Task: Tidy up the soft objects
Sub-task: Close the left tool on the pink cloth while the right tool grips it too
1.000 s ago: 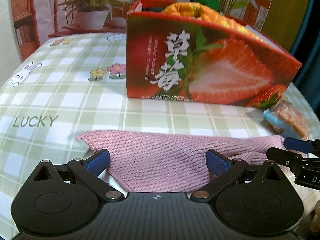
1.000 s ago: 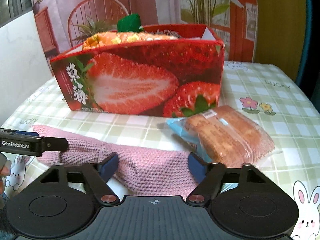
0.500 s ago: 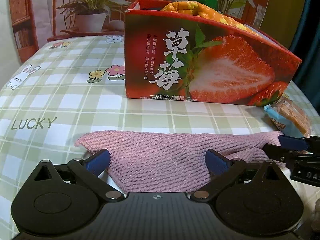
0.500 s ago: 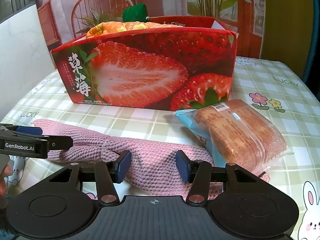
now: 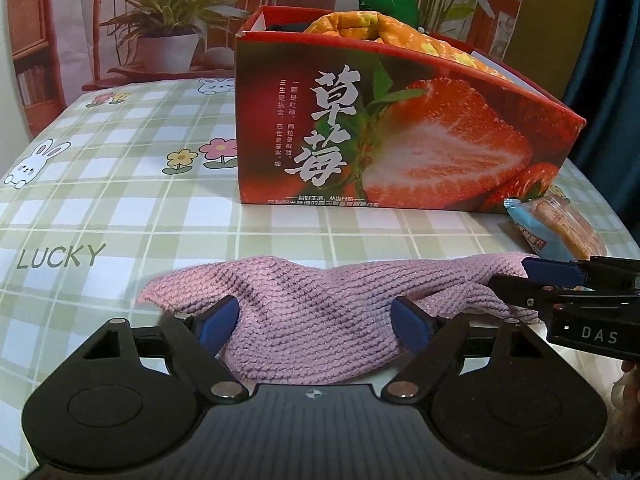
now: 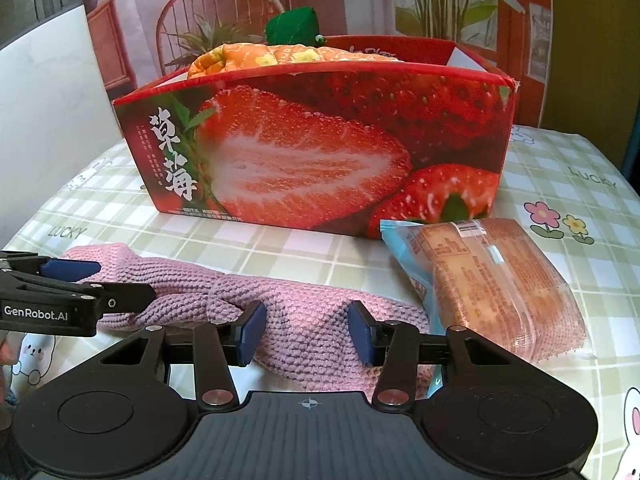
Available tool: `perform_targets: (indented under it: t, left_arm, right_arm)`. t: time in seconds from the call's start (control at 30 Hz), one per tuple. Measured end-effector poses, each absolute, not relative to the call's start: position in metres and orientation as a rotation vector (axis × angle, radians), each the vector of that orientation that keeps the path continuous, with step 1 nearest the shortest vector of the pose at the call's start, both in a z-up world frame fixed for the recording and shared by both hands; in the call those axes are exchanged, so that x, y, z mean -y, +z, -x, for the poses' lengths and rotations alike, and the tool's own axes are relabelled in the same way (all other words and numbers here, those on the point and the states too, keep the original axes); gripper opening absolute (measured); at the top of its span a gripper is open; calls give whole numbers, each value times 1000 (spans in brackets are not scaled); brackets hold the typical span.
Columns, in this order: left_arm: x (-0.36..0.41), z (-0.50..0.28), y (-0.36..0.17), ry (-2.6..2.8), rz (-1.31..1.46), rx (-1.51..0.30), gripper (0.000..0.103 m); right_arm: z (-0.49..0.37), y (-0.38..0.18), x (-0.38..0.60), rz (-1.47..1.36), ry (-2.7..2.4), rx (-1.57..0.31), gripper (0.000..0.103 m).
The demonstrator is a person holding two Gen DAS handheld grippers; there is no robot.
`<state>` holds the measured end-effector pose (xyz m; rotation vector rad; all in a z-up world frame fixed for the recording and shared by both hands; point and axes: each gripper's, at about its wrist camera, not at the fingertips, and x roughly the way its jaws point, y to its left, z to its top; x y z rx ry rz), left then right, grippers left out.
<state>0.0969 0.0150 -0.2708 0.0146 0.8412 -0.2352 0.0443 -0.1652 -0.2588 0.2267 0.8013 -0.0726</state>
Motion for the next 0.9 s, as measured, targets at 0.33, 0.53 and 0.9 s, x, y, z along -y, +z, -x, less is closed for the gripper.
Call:
perform_targets:
  t: [0.33, 0.53, 0.9]
  left_arm:
    - [-17, -94, -271, -255, -17, -840, 80]
    - [-19, -93, -271, -268, -22, -835, 79]
    - [-14, -91, -272, -296, -30, -829, 77]
  right_arm:
    - [-33, -254, 172, -233, -93, -787, 48]
    - [-32, -257, 171, -220, -102, -804, 50]
    - [-32, -260, 168, -213, -83, -794, 47]
